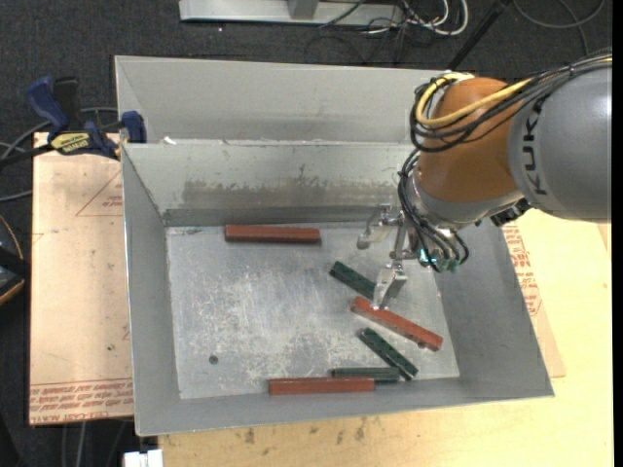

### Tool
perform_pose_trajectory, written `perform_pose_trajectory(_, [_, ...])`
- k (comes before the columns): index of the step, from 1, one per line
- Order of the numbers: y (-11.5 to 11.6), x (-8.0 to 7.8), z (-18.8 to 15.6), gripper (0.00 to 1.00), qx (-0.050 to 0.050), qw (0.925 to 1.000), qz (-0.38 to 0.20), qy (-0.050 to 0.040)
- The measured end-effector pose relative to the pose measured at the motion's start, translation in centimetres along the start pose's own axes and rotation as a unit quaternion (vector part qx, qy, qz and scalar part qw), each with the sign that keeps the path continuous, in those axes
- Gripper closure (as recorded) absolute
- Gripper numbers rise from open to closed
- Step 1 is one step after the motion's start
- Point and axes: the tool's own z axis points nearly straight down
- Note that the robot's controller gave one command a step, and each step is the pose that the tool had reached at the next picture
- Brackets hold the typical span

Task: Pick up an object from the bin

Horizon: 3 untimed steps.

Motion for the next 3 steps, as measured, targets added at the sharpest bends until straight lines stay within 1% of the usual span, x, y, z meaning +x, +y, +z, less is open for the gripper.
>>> perform_pose_trajectory(1, [0.0,-0.2,-0.4,0.00,0.000,1.0000,0.000,-0.0037])
perform_pose_trajectory(2, [-0.2,-0.2,3.4,0.00,0.000,0.9967,0.081,-0.0080])
perform_pose_trajectory(3, [-0.3,0.0,6.2,0.00,0.000,0.9947,0.103,-0.0014])
